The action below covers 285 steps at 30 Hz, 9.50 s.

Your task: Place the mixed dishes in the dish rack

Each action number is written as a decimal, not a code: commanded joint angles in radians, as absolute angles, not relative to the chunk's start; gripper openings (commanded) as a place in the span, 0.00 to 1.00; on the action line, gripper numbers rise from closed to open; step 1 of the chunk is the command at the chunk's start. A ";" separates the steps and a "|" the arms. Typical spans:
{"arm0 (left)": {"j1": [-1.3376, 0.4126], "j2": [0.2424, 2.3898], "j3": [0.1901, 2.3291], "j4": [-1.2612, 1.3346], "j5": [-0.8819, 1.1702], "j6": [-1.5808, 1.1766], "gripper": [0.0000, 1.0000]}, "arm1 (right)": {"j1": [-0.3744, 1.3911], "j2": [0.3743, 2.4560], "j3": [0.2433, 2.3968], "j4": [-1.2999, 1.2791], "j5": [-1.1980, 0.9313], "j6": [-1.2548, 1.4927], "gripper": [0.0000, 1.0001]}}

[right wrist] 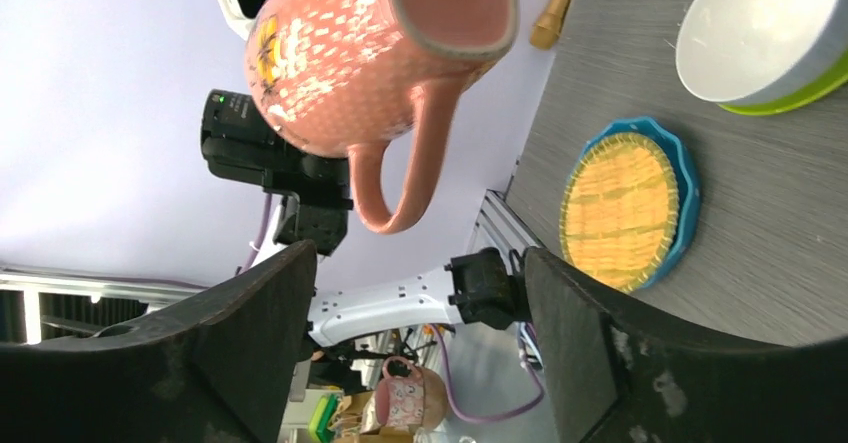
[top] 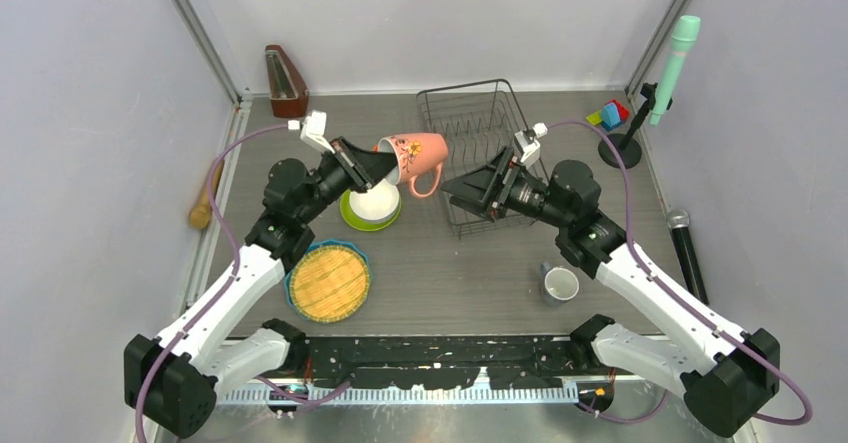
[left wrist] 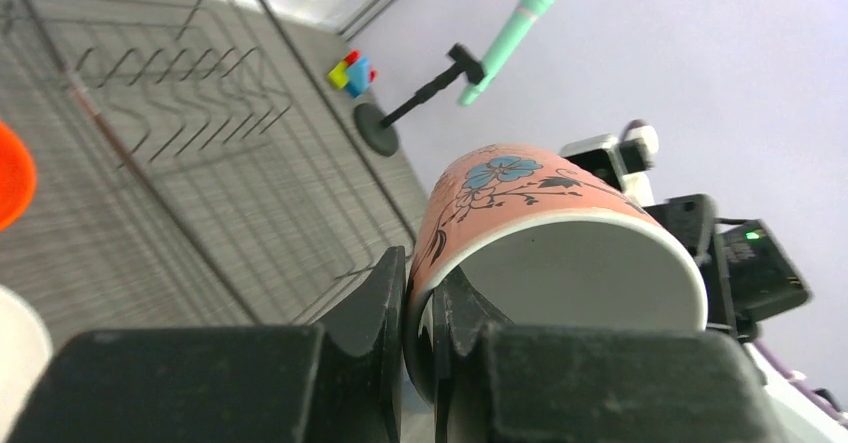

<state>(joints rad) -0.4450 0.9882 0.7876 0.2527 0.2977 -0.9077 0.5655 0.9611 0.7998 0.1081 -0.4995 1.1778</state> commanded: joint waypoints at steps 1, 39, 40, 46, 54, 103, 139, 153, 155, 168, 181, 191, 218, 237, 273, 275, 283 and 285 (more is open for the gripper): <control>-0.443 0.988 0.793 0.567 0.356 -1.027 0.00 | 0.592 1.004 0.826 0.290 -0.477 1.232 0.77; -0.443 1.083 0.777 0.649 0.444 -1.022 0.00 | 0.709 1.144 0.941 0.319 -0.362 1.217 0.00; -0.443 1.079 0.778 0.638 0.441 -1.017 0.00 | 0.708 1.136 0.941 0.302 -0.338 1.194 0.00; -0.443 1.072 0.781 0.620 0.434 -1.002 0.00 | 0.708 1.121 0.943 0.250 -0.321 1.170 0.00; -0.442 0.999 0.824 0.391 0.370 -0.915 0.00 | 0.707 1.098 0.985 0.017 -0.247 1.084 0.99; -0.707 1.204 1.155 -0.834 -0.153 -0.509 0.85 | 0.701 0.847 1.017 -0.613 0.302 0.688 1.00; -0.209 1.568 1.006 -0.356 0.136 -0.659 0.00 | 0.701 0.952 1.056 -0.636 0.235 0.671 1.00; -0.204 1.374 1.041 -0.150 0.694 -0.803 0.00 | 0.701 1.054 1.130 -0.506 -0.006 0.648 1.00; -0.204 1.375 1.043 -0.097 0.766 -0.863 0.00 | 0.701 1.063 1.132 -0.449 -0.069 0.656 1.00; -0.213 1.322 1.004 0.057 0.813 -1.011 0.00 | 0.719 1.233 1.101 -0.016 -0.082 0.809 1.00; -0.221 1.346 1.010 0.069 0.836 -1.027 0.00 | 0.724 1.260 1.110 0.089 -0.100 0.769 1.00; -0.249 1.355 1.014 0.070 0.827 -1.008 0.00 | 0.724 1.309 1.170 0.008 -0.075 0.758 0.93; -0.253 1.371 0.997 0.104 0.810 -1.016 0.00 | 0.723 1.279 1.160 -0.045 -0.073 0.801 0.88; -0.272 1.406 1.011 0.103 0.747 -1.037 0.65 | 0.713 1.247 1.203 -0.187 0.130 0.712 0.00; -0.367 1.297 1.085 -0.439 0.318 -0.659 0.75 | 0.699 1.884 1.787 -1.124 0.865 0.271 0.00; -0.365 1.295 1.081 -0.441 0.318 -0.654 0.75 | 0.699 1.916 1.785 -1.126 0.871 0.275 0.00; -0.364 1.294 1.067 -0.438 0.324 -0.649 0.74 | 0.702 1.988 1.741 -1.163 0.854 0.363 0.00; -0.364 1.298 1.067 -0.434 0.335 -0.646 0.74 | 0.702 2.000 1.726 -1.171 0.844 0.389 0.00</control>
<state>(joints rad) -0.3698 1.3178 1.0683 -0.4393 0.3317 -0.6708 0.6983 2.0098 1.7294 -1.1336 0.7883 0.3252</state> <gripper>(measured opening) 0.744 0.774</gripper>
